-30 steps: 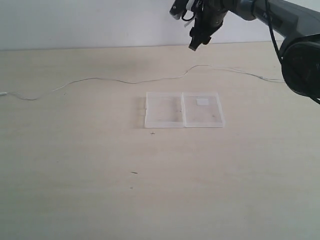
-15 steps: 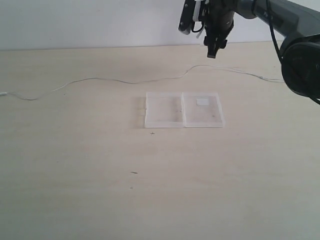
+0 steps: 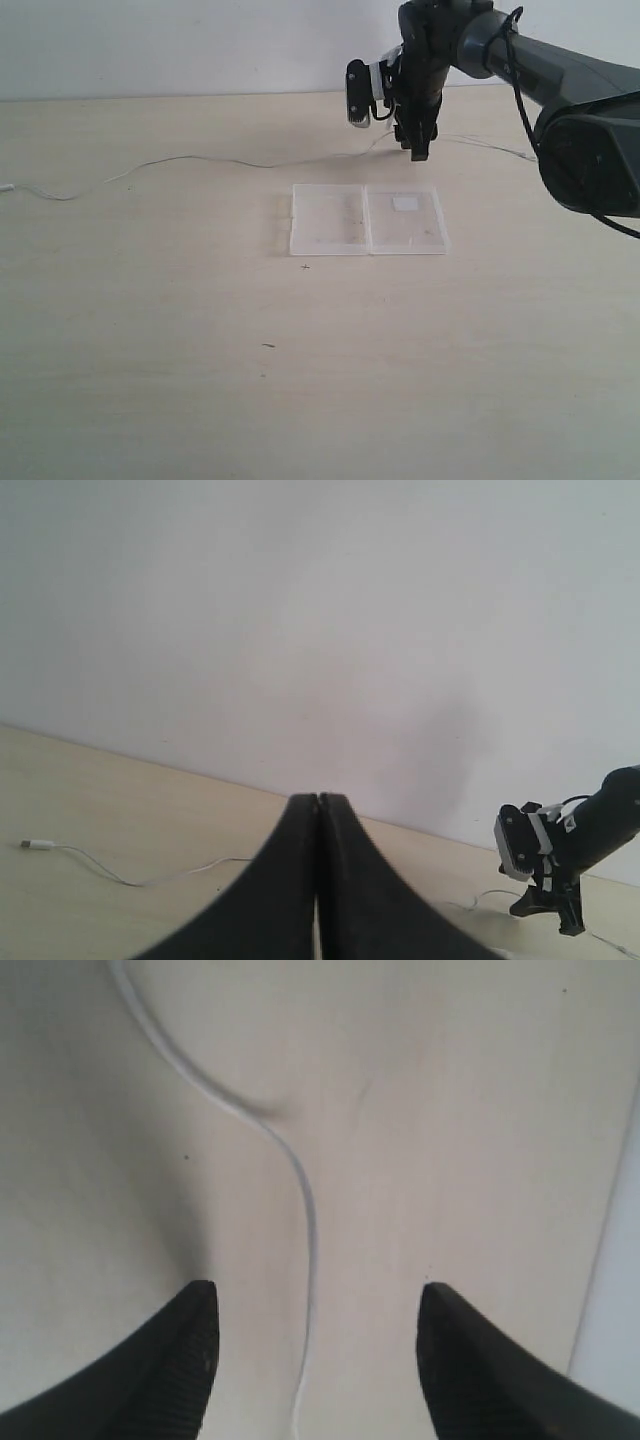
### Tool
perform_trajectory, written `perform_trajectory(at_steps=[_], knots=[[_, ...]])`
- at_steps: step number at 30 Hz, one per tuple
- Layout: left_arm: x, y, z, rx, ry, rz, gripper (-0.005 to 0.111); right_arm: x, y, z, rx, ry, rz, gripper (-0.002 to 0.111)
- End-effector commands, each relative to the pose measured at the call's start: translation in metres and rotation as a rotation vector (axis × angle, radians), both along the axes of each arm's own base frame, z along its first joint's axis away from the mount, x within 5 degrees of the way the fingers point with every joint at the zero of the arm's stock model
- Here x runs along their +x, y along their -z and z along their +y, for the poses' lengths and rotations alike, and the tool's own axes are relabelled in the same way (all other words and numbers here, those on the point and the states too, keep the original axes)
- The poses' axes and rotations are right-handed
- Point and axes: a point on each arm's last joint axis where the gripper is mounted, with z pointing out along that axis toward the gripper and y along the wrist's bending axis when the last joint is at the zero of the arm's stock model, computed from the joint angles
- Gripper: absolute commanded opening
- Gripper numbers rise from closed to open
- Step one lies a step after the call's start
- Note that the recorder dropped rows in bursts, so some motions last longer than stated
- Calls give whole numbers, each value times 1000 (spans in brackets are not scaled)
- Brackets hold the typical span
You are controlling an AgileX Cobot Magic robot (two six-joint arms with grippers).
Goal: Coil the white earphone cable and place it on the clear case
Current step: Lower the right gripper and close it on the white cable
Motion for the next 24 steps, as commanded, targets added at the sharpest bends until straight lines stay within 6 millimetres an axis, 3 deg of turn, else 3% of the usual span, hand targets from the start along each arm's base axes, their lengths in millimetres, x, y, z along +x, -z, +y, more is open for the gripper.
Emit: perform_trajectory(at_steps=[1, 9, 16, 24], knots=[[-1, -2, 0, -5, -1, -12, 0, 8, 8, -2, -46, -33, -73, 56], [-1, -2, 0, -5, -1, -12, 0, 14, 25, 2, -28, -58, -129, 56], [-1, -2, 0, -5, -1, -12, 0, 6, 39, 20, -27, -100, -93, 56], [-1, -2, 0, -5, -1, -12, 0, -3, 40, 39, -23, -127, -62, 56]])
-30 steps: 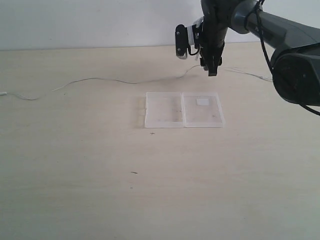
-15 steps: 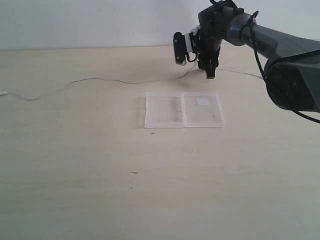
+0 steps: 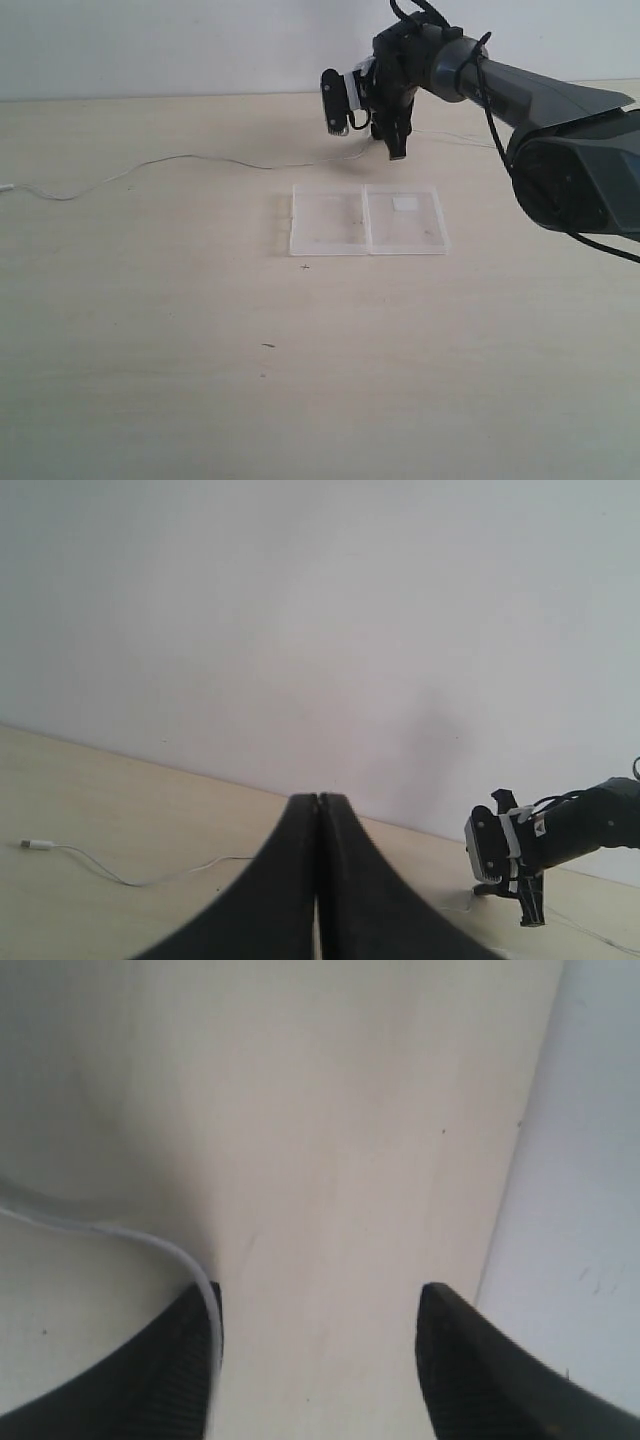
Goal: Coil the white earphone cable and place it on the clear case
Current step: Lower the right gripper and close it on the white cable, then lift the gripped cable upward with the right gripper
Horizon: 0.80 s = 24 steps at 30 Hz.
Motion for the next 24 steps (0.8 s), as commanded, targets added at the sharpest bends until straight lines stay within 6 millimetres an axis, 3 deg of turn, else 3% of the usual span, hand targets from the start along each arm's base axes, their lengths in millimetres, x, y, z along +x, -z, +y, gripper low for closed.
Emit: perform_trajectory(at_steps=[1, 12, 22, 24], knots=[[-1, -2, 0, -5, -1, -12, 0, -13, 23, 13, -6, 1, 112, 56], [-1, -2, 0, -5, -1, -12, 0, -22, 27, 21, 2, 11, 181, 49], [-1, -2, 0, -5, -1, -12, 0, -24, 27, 19, -7, 23, 205, 2], [-1, -2, 0, -5, -1, -12, 0, -24, 25, 19, 15, 60, 202, 0]])
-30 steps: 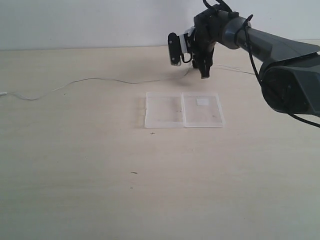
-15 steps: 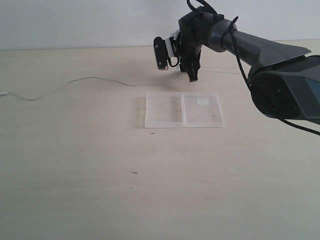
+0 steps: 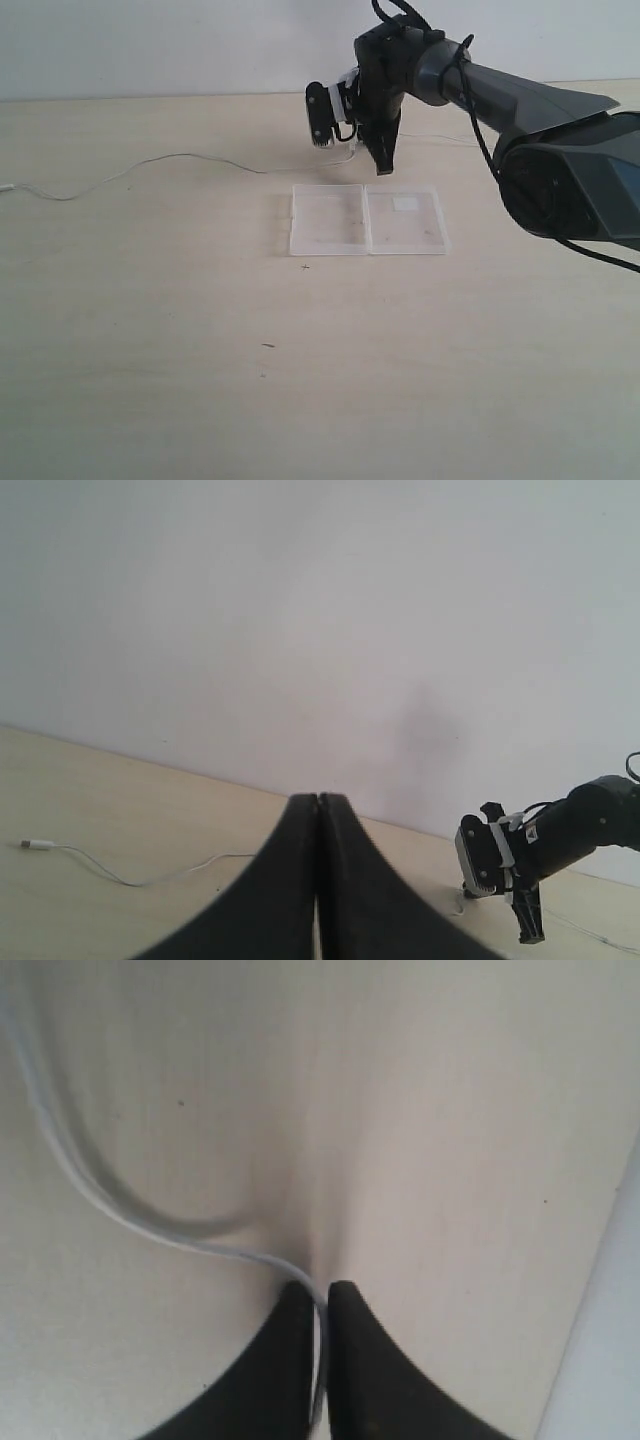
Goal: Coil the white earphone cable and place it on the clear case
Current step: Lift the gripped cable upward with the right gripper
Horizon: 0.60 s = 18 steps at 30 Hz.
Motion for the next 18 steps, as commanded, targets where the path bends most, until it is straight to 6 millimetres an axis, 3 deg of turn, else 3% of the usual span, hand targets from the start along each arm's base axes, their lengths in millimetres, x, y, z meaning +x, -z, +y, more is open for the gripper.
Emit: perform_trajectory(at_steps=[1, 6, 18], knots=[[-1, -2, 0, -5, -1, -12, 0, -7, 17, 1, 24, 74, 80, 0], [-1, -2, 0, -5, -1, -12, 0, -8, -12, 1, 93, 187, 56, 0], [-1, -2, 0, -5, -1, -12, 0, -29, -135, 16, 536, 370, 75, 0]])
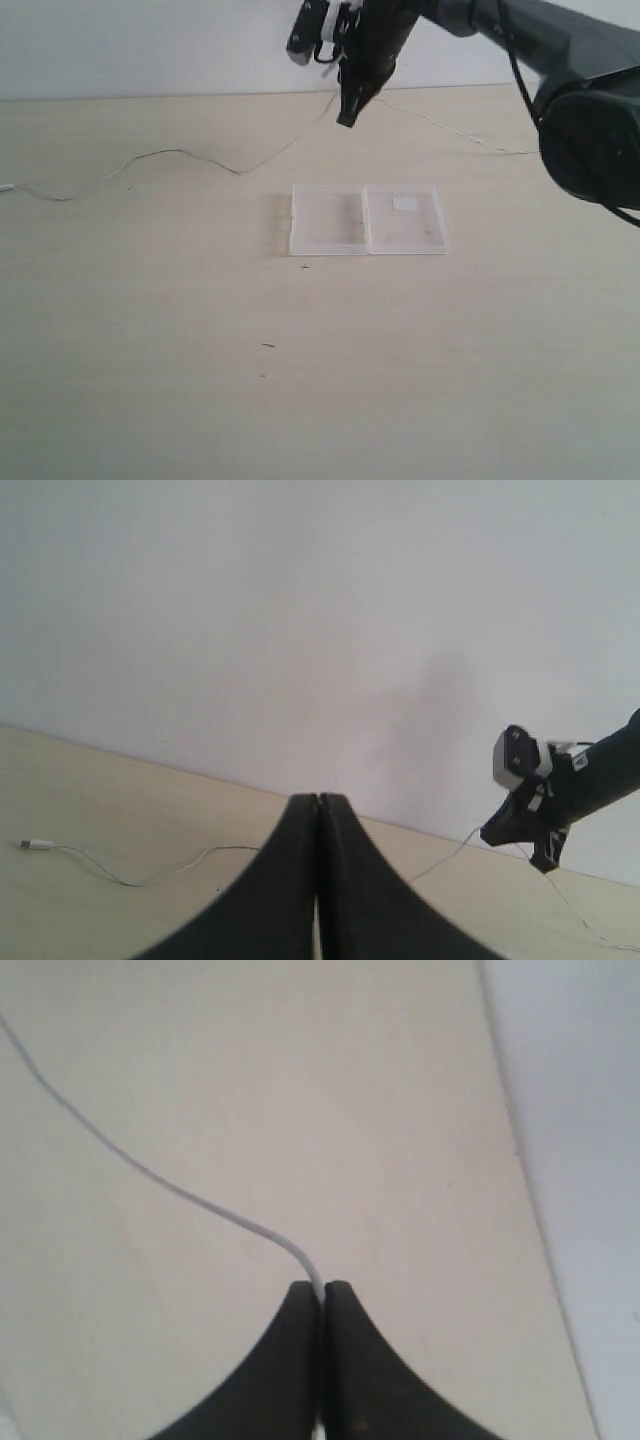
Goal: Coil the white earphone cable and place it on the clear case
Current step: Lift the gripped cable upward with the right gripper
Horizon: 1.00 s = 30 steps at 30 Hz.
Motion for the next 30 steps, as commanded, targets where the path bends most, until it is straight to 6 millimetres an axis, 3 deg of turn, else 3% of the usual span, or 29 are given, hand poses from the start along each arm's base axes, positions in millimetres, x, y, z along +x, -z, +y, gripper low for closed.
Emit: perform_trajectory(at_steps=[1, 14, 23, 30], knots=[[-1, -2, 0, -5, -1, -12, 0, -10, -43, 6, 168, 76, -3, 0], [-1, -2, 0, -5, -1, -12, 0, -10, -83, 6, 438, 352, -71, 0], [-1, -2, 0, -5, -1, -12, 0, -11, -81, -9, 354, 504, -50, 0], [-1, -2, 0, -5, -1, -12, 0, -8, -85, -22, 404, 661, -48, 0]])
